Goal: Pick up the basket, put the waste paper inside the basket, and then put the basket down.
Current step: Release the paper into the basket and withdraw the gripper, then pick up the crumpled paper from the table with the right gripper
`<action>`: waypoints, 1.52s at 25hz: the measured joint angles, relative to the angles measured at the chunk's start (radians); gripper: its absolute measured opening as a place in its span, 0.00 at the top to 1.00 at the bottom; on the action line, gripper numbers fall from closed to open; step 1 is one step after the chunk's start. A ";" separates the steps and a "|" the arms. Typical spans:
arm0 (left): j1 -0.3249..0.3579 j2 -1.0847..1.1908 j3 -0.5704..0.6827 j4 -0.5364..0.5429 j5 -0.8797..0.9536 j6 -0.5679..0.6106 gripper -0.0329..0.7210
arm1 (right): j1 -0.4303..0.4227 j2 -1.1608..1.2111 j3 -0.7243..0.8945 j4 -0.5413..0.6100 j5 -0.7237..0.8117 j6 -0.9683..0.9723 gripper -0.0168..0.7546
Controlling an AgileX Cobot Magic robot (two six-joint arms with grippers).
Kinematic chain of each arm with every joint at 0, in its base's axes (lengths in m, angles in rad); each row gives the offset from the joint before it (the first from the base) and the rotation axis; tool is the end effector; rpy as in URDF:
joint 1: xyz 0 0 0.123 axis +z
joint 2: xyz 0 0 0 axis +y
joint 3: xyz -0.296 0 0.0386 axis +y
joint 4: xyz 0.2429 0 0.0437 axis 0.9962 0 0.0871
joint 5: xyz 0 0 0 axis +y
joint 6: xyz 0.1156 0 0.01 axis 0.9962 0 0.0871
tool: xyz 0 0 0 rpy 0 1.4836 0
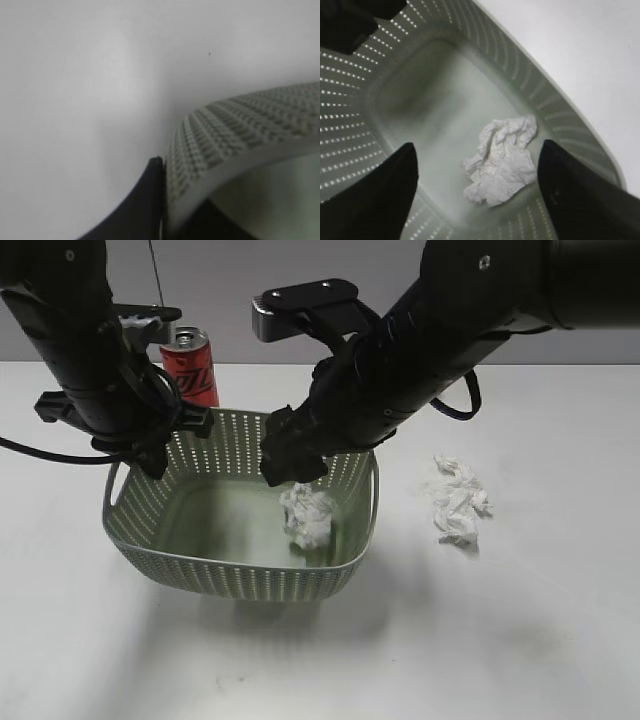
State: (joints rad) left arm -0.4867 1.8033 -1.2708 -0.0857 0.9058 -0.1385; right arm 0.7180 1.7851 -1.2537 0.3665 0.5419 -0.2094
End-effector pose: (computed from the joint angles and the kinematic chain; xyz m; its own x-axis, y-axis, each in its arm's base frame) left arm 0.3168 -0.1765 0.2035 -0.9378 0.2815 -0.2032 0.3069 0.9458 -0.1063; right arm 0.2855 0.2779 0.2254 -0.6903 -0.4619 -0.5569 -0.6560 0.7242 0.2125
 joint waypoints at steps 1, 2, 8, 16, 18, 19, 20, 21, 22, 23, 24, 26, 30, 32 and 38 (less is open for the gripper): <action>0.000 0.000 0.000 0.000 0.001 0.001 0.96 | 0.000 0.000 -0.003 -0.001 0.013 -0.001 0.23; 0.000 0.000 0.000 0.000 0.001 0.001 0.96 | 0.000 0.000 -0.009 -0.007 0.031 -0.003 0.19; 0.000 0.000 0.000 0.001 0.014 0.000 0.96 | -0.104 -0.062 -0.082 -0.151 0.197 0.083 0.18; 0.000 0.000 0.000 -0.002 0.008 0.001 0.96 | -0.328 -0.043 -0.062 -0.239 0.250 0.284 0.25; 0.000 0.000 0.000 -0.004 0.006 0.002 0.96 | -0.336 0.008 -0.037 -0.272 0.253 0.354 0.25; 0.000 0.000 0.000 -0.004 0.004 0.001 0.96 | -0.336 0.035 -0.027 -0.277 0.256 0.377 0.25; 0.000 0.000 0.000 -0.004 0.001 0.001 0.96 | -0.336 0.069 -0.021 -0.279 0.260 0.390 0.25; 0.000 0.000 0.000 -0.004 -0.002 0.002 0.96 | -0.336 0.099 -0.019 -0.279 0.261 0.404 0.25; 0.000 0.000 0.000 -0.004 -0.003 0.001 0.96 | -0.336 0.132 -0.017 -0.279 0.260 0.417 0.25; 0.000 0.000 0.000 -0.004 -0.004 0.001 0.96 | -0.336 0.163 -0.016 -0.279 0.257 0.430 0.25; 0.000 0.000 0.000 -0.004 -0.004 0.001 0.96 | -0.336 0.193 -0.016 -0.279 0.254 0.437 0.26; 0.000 0.000 0.000 -0.004 -0.004 0.000 0.96 | -0.336 0.238 -0.016 -0.279 0.244 0.449 0.29; 0.000 0.000 0.000 -0.004 -0.002 0.000 0.96 | -0.336 0.294 -0.016 -0.279 0.237 0.447 0.41; 0.000 0.000 0.000 -0.004 -0.002 0.002 0.96 | -0.336 0.295 -0.016 -0.281 0.233 0.434 0.57; 0.000 0.000 0.000 -0.002 0.001 0.000 0.96 | -0.329 0.187 -0.015 -0.274 0.231 0.385 0.95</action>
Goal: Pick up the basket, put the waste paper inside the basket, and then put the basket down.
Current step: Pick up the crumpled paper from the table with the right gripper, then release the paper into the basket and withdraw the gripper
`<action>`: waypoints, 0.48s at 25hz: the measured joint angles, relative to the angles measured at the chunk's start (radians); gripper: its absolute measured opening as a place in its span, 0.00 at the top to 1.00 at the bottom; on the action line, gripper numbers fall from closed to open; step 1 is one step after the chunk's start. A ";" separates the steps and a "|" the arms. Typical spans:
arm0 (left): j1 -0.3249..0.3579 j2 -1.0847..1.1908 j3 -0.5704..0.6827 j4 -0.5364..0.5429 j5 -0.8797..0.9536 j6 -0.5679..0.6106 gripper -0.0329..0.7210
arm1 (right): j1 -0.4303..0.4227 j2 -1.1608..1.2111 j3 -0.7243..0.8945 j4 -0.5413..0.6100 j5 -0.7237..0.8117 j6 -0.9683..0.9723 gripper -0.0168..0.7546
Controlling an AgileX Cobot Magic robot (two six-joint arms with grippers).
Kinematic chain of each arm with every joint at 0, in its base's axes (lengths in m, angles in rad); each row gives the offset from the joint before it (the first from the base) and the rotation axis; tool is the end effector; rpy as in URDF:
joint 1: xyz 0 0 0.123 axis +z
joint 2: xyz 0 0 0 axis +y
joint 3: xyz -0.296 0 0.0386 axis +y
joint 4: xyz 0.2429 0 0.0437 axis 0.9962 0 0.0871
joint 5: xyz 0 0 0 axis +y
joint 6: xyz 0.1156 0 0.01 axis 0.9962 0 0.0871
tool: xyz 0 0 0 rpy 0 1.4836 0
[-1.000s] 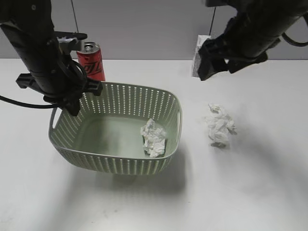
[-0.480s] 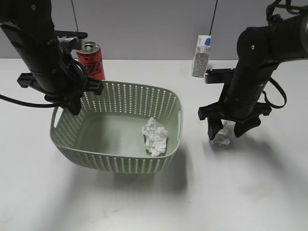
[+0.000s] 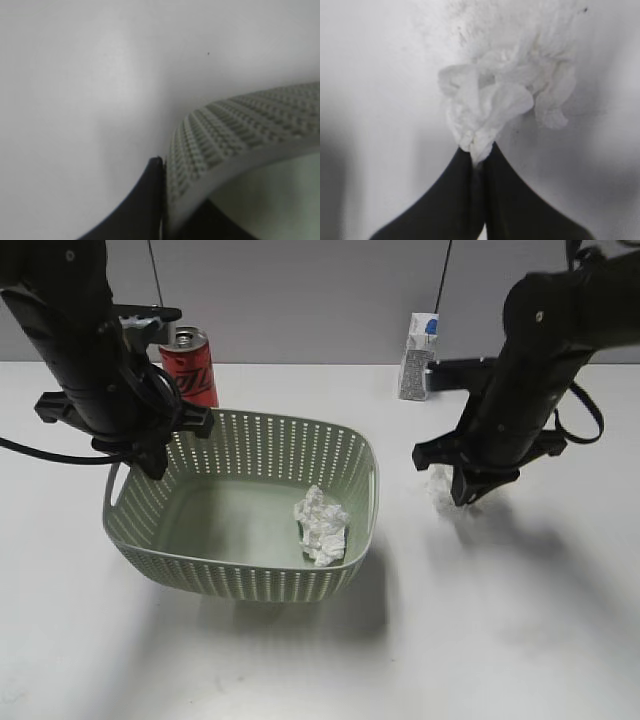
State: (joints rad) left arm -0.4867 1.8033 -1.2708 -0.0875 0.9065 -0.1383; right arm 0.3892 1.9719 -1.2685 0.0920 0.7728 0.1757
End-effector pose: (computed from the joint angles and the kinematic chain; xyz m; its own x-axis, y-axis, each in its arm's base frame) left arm 0.3166 -0.1766 0.2035 -0.9382 0.2807 -0.2022 0.3062 0.9458 -0.1078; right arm 0.3540 0.1532 0.1428 -0.9764 -0.1423 -0.1625 -0.1605 0.9814 0.1050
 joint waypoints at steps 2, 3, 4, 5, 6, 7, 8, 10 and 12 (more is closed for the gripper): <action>0.000 0.000 0.000 0.000 0.001 0.000 0.96 | 0.015 -0.082 0.000 0.020 0.001 -0.029 0.96; 0.000 0.000 0.000 0.000 0.001 0.000 0.96 | 0.024 -0.130 0.000 0.041 0.001 -0.044 0.96; 0.000 0.000 0.000 0.000 0.001 0.001 0.96 | 0.040 -0.178 0.000 0.071 -0.003 -0.064 0.96; 0.000 0.000 0.000 0.000 0.001 0.001 0.96 | 0.054 -0.216 0.000 0.097 -0.011 -0.088 0.96; 0.000 0.000 0.000 0.000 0.001 0.000 0.96 | 0.075 -0.258 0.000 0.126 -0.028 -0.115 0.96; 0.000 0.000 0.000 0.000 0.001 0.000 0.96 | 0.096 -0.293 0.000 0.164 -0.052 -0.138 0.96; 0.000 0.000 0.000 0.000 0.001 0.002 0.96 | 0.123 -0.317 0.000 0.204 -0.074 -0.164 0.96; 0.000 0.000 0.000 0.000 0.001 0.000 0.96 | 0.178 -0.349 0.000 0.261 -0.131 -0.212 0.96; 0.000 0.000 0.000 0.000 0.001 0.000 0.96 | 0.242 -0.348 0.000 0.282 -0.177 -0.259 0.96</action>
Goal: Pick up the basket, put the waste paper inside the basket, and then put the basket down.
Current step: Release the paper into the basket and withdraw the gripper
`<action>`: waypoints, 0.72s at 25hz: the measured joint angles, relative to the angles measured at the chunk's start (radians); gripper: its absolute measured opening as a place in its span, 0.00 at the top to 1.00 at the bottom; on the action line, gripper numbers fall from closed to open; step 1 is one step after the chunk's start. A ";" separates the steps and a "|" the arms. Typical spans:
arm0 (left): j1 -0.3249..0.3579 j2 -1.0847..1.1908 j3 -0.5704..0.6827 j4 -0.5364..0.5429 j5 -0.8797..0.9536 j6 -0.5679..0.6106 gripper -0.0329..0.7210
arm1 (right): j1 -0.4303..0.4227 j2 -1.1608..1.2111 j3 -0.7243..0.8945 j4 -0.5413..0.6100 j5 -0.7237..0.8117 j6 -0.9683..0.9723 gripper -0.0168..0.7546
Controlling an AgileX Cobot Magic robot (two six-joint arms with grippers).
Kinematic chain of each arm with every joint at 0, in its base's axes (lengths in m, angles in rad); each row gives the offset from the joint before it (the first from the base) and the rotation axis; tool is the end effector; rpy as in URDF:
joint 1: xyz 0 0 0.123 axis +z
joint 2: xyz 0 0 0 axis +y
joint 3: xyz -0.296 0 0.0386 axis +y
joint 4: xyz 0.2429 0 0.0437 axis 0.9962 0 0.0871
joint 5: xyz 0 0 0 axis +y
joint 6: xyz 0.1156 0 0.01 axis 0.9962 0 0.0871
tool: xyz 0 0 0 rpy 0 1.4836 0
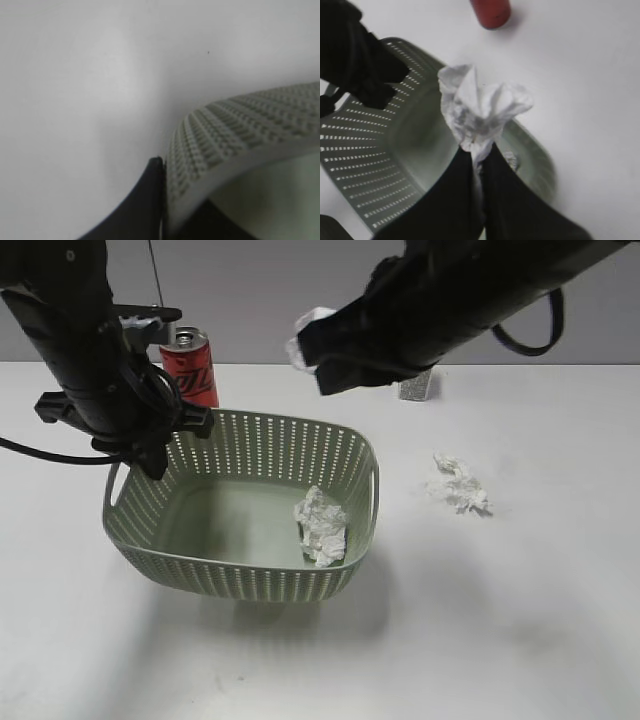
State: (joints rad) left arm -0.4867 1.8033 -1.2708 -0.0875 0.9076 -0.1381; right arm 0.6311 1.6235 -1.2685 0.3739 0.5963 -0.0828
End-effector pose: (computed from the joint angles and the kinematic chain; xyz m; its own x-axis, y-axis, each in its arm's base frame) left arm 0.3165 -0.1765 0.2035 -0.9384 0.2811 -0.2012 0.3064 0.9458 -0.1076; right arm 0.2875 0.2396 0.2891 -0.7385 -0.2620 -0.6213 -0.5341 0.7897 0.3019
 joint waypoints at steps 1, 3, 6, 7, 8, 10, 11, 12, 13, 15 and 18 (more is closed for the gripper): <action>0.000 0.000 0.000 0.000 0.000 0.000 0.96 | 0.030 0.010 0.000 0.000 -0.017 -0.014 0.96; 0.000 0.000 0.000 0.000 0.001 0.001 0.96 | 0.076 0.045 0.000 0.000 -0.033 -0.033 0.95; 0.000 0.000 0.000 0.000 0.004 0.002 0.96 | 0.114 0.114 0.000 0.000 -0.014 -0.063 0.76; 0.000 0.000 0.000 0.000 0.004 0.000 0.96 | 0.118 0.134 0.000 0.000 -0.002 -0.068 0.63; 0.000 0.000 0.000 0.000 0.004 0.000 0.96 | 0.119 0.148 0.001 0.000 0.011 -0.071 0.50; 0.000 0.000 0.000 0.000 0.004 0.001 0.96 | 0.120 0.158 0.001 -0.005 0.026 -0.074 0.24; 0.000 0.000 0.000 0.000 0.004 0.000 0.96 | 0.120 0.156 0.001 -0.012 0.032 -0.075 0.19; 0.000 0.000 0.000 0.000 0.005 0.000 0.96 | 0.118 0.149 0.000 -0.027 0.036 -0.075 0.18; 0.000 0.000 0.000 0.000 0.006 0.000 0.96 | 0.115 0.139 -0.001 -0.046 0.040 -0.073 0.18; 0.000 0.000 0.000 0.000 0.014 0.000 0.96 | 0.092 0.102 -0.006 -0.089 0.047 -0.059 0.18; 0.000 0.000 0.000 0.001 0.017 0.000 0.96 | -0.004 0.059 -0.017 -0.162 0.043 -0.009 0.18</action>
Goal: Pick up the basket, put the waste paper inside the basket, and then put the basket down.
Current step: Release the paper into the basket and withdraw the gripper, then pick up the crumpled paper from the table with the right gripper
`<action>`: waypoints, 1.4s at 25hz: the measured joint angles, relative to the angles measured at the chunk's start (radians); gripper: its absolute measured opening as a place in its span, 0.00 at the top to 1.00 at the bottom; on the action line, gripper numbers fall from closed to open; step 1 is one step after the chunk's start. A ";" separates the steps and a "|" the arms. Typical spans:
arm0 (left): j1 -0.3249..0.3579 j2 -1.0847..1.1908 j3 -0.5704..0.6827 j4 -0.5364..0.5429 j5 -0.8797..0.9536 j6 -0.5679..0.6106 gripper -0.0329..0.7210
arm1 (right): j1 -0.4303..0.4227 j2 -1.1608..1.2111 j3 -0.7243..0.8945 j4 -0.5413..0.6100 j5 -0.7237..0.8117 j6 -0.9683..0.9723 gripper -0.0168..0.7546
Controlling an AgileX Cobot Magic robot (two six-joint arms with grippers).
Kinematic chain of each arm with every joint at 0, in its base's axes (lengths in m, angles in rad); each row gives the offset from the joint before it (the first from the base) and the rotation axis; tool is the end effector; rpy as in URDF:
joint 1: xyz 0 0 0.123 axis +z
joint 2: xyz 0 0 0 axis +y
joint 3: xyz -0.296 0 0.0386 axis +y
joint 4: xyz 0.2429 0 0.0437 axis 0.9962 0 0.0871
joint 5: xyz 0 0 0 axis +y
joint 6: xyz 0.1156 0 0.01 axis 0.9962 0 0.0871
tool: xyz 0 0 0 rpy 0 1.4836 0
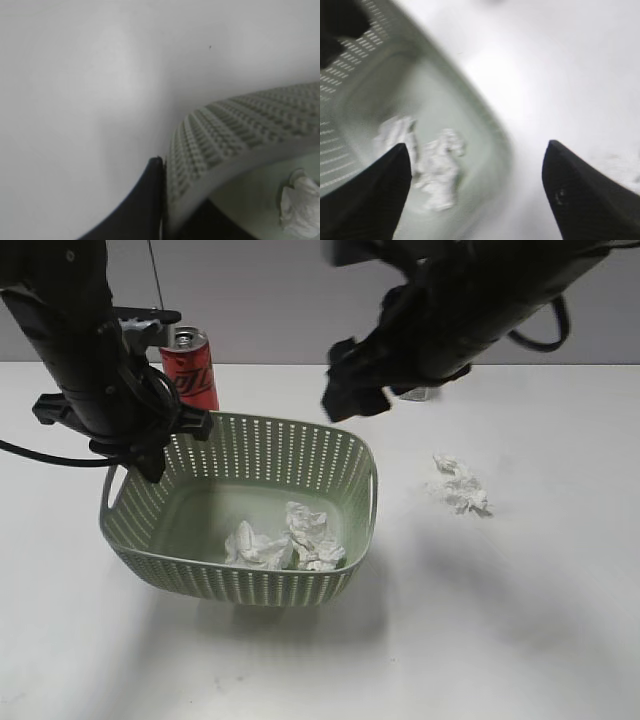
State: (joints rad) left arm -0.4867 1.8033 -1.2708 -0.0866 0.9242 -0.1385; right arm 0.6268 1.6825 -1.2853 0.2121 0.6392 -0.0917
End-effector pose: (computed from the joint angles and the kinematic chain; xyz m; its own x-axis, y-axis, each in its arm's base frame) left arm 0.3149 -0.1757 0.2031 -0.9408 0.2838 -0.1852 0.3061 0.9462 -0.1046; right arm 0.2994 0.2348 0.2663 -0.7022 -0.4113 -0.5812 -0.5882 0.7951 0.1479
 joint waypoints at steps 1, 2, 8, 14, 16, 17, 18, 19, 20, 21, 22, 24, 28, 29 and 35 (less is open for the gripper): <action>0.000 0.000 0.000 0.000 0.000 0.001 0.96 | -0.037 -0.002 -0.002 -0.024 -0.003 0.008 0.18; 0.000 0.000 0.000 0.000 -0.002 0.002 0.96 | -0.080 0.003 -0.002 -0.041 -0.003 0.015 0.19; 0.000 0.000 0.000 0.001 -0.005 0.001 0.96 | -0.227 0.146 -0.002 -0.123 -0.064 0.023 0.25; 0.000 0.000 0.000 0.002 -0.009 0.001 0.96 | -0.234 0.316 -0.002 -0.325 -0.209 0.036 0.27; 0.000 0.000 0.000 0.006 -0.014 0.002 0.96 | -0.234 0.357 -0.002 -0.387 -0.220 0.092 0.27; 0.000 0.000 0.000 0.008 -0.013 0.000 0.96 | -0.234 0.377 -0.002 -0.399 -0.221 0.124 0.27; 0.000 0.000 0.000 0.008 -0.014 0.002 0.96 | -0.234 0.395 -0.002 -0.408 -0.221 0.156 0.27; 0.000 0.000 0.000 0.008 -0.015 0.002 0.96 | -0.235 0.409 -0.002 -0.413 -0.220 0.194 0.27; 0.000 0.000 0.000 0.009 -0.015 0.000 0.96 | -0.235 0.423 -0.002 -0.417 -0.218 0.228 0.27; 0.000 0.000 0.000 0.009 -0.016 0.002 0.96 | -0.235 0.436 -0.002 -0.417 -0.209 0.260 0.27; 0.000 0.000 0.000 0.009 -0.017 0.002 0.96 | -0.235 0.440 -0.004 -0.416 -0.207 0.283 0.27; 0.000 0.000 0.000 0.010 -0.017 0.001 0.96 | -0.235 0.445 -0.007 -0.409 -0.197 0.319 0.28; 0.000 0.000 0.000 0.011 -0.018 0.001 0.96 | -0.235 0.442 -0.012 -0.398 -0.145 0.336 0.50; 0.000 0.000 0.000 0.012 -0.019 0.002 0.96 | -0.235 0.438 -0.012 -0.397 -0.120 0.336 0.62; 0.000 0.000 0.000 0.012 -0.024 0.002 0.96 | -0.236 0.321 -0.002 -0.338 -0.042 0.317 0.96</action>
State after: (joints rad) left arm -0.4867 1.8033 -1.2708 -0.0745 0.9003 -0.1368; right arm 0.3906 2.0035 -1.2874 -0.1259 0.5968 0.2255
